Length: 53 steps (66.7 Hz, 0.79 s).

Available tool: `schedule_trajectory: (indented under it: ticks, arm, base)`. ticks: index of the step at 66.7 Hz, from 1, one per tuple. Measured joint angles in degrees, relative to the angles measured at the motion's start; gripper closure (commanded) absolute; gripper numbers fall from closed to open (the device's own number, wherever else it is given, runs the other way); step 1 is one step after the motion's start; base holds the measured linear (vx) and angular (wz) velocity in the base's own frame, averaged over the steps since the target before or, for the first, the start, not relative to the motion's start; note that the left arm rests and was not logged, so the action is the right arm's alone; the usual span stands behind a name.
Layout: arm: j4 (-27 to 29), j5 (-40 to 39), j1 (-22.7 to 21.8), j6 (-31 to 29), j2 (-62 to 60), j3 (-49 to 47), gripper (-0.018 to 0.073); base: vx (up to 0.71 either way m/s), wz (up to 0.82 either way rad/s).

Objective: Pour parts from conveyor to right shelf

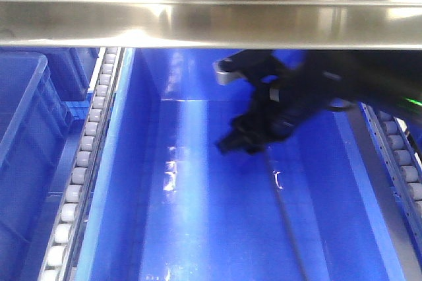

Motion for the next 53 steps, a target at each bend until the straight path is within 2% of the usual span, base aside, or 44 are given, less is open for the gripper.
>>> schedule_trajectory:
  ticks: [12,23,44,53]
  arm:
    - [-0.54,4.84,0.0,3.53,8.67,-7.56,0.0487]
    - [-2.83,9.53,0.0,6.17,15.06,-12.91,0.0393]
    - [-3.75,14.1,0.0,9.0,21.54,-19.08,0.0045]
    - [-4.15,13.59,0.0,9.18,21.54,-19.44,-0.0059]
  base:
    - [0.0,0.0]
    - [0.0,0.0]
    - [0.0,0.0]
    - [0.0,0.0]
